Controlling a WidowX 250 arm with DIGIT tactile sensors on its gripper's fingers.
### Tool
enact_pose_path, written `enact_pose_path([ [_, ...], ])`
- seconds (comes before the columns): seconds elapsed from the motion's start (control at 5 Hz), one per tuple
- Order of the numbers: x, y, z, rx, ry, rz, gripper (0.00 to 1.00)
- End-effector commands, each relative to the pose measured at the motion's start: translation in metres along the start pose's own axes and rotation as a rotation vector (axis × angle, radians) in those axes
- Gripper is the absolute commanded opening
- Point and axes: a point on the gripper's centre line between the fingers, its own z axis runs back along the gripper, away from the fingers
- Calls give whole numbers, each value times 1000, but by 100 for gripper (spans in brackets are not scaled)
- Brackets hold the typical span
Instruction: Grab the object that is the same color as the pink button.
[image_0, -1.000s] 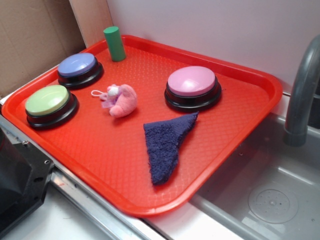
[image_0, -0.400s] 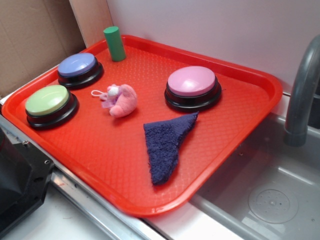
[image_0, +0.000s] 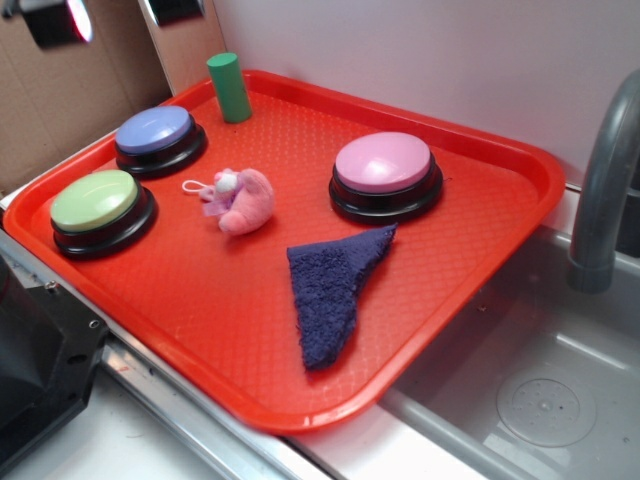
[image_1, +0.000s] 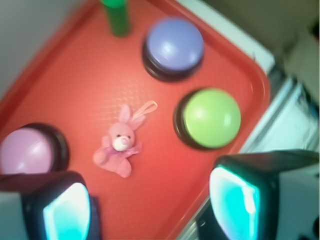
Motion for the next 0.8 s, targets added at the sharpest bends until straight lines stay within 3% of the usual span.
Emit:
enact_pose_path([
  [0.0, -5, 2, -55, 14, 32, 23, 100],
  [0.2, -6, -5, -79, 23, 42, -71, 100],
  [0.4, -2, -18, -83, -1, -4, -102, 100],
  [0.6, 1, -27, -92, -18, -7, -140, 100],
])
